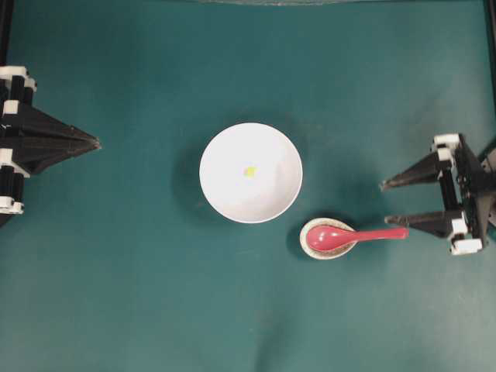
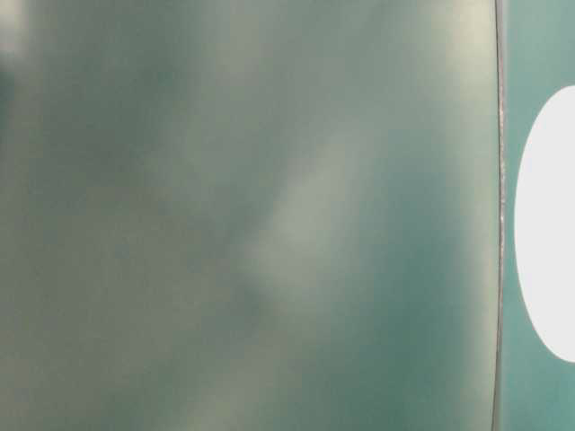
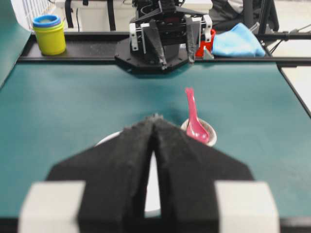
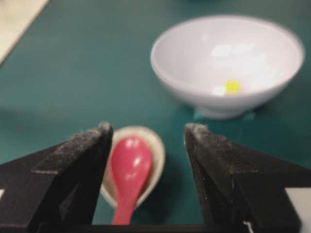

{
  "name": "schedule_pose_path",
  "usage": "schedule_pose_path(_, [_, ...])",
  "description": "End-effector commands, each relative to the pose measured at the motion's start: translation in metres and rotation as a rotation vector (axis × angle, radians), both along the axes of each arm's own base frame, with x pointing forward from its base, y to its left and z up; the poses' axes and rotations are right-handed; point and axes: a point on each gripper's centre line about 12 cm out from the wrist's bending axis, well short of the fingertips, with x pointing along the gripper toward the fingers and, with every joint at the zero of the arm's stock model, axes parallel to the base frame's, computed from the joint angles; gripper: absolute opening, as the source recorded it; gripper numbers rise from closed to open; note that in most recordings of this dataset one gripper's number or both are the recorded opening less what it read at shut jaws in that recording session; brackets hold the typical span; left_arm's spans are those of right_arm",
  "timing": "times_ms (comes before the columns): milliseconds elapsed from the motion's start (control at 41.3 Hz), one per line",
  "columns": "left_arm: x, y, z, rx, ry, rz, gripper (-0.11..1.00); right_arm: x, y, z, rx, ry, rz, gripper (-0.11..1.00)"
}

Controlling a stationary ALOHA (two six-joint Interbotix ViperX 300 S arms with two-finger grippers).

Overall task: Scoop the yellow hexagonal prism block from the bowl with a spoon using the right arm.
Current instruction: 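Move the right gripper toward the pink spoon handle in the dish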

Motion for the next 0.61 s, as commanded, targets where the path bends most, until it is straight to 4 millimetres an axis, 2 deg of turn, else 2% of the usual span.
schedule_pose_path(0, [0.002,0.000,0.010,0.005,-0.021,-0.001,0.02,0.000,0.008,-0.006,0.011,-0.005,0.013,0.63])
schedule_pose_path(315, [0.002,0.000,0.010,0.003,-0.021,0.001,0.02,0.006,0.034,-0.044,0.011,0.052,0.046,0.63])
schedule_pose_path(582, [0.002,0.000,0.009,0.005,-0.020,-0.001,0.02,0.013,0.035,-0.066,-0.017,0.111,0.001,0.63])
